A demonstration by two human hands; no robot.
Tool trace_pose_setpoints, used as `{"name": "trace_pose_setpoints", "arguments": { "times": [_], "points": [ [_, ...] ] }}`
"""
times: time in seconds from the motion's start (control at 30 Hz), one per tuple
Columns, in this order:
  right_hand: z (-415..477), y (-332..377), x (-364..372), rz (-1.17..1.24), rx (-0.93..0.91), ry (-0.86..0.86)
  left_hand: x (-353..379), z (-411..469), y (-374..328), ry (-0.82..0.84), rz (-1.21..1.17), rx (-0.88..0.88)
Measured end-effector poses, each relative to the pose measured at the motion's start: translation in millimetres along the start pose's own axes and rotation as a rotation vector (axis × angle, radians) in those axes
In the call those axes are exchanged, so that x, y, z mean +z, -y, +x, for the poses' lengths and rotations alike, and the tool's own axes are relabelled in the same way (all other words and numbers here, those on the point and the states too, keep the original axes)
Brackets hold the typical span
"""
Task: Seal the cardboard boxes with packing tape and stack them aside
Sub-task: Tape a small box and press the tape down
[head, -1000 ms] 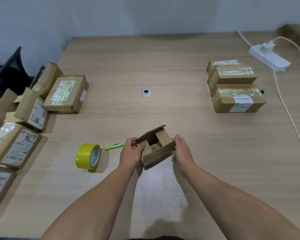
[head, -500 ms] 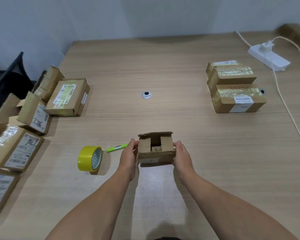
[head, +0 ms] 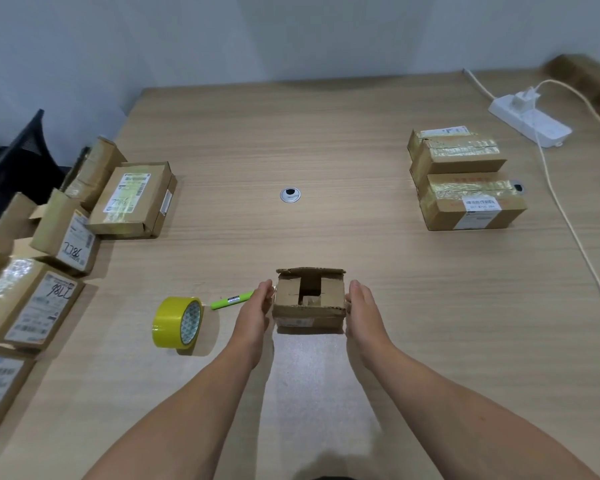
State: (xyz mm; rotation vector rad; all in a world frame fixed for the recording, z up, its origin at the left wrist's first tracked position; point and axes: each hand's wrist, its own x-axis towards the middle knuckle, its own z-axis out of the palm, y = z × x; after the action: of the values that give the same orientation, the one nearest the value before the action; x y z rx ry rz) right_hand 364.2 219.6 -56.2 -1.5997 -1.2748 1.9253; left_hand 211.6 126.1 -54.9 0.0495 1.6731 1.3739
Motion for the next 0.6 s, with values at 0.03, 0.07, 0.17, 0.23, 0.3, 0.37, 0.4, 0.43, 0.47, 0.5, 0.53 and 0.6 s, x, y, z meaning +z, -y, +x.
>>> {"name": "trace_pose_setpoints", "arguments": {
  "times": [0.03,0.07,0.17,0.23,0.3,0.37,0.4,0.43,0.47,0.5,0.53,0.6],
  "points": [
    [-2,5,-1,-0.006,-0.032,0.006,-3,0,-2,-0.02,0.002,0.011],
    [-1,8,-3,-0.008,-0.061,0.013,-6,1,-4,-0.035,0.003,0.016],
    [5,11,-3,-0.035,-0.113,0.021,-12,0,-9,-0.049,0.028,0.025],
    [8,13,-1,-0.061,-0.13,-0.001,-16,-1,-9,-0.069,0.071,0.054],
    [10,18,1,-0.106,-0.159,-0.039,-23,0,-11,-0.11,0.102,0.105],
    [11,27,3,-0.174,-0.203,-0.091,-32,1,-17,-0.184,0.12,0.159],
    [11,34,4,-0.215,-0.23,-0.128,-36,2,-22,-0.223,0.125,0.183],
    [12,42,7,-0.254,-0.263,-0.161,-43,3,-29,-0.258,0.134,0.208],
    [14,50,9,-0.294,-0.304,-0.19,-48,4,-35,-0.283,0.158,0.229],
    [16,59,13,-0.339,-0.354,-0.206,-54,4,-43,-0.31,0.19,0.252],
    [17,68,16,-0.385,-0.404,-0.211,-59,6,-49,-0.336,0.228,0.272],
    [17,85,31,-0.46,-0.5,-0.154,-73,5,-60,-0.415,0.3,0.315]
  ]
}}
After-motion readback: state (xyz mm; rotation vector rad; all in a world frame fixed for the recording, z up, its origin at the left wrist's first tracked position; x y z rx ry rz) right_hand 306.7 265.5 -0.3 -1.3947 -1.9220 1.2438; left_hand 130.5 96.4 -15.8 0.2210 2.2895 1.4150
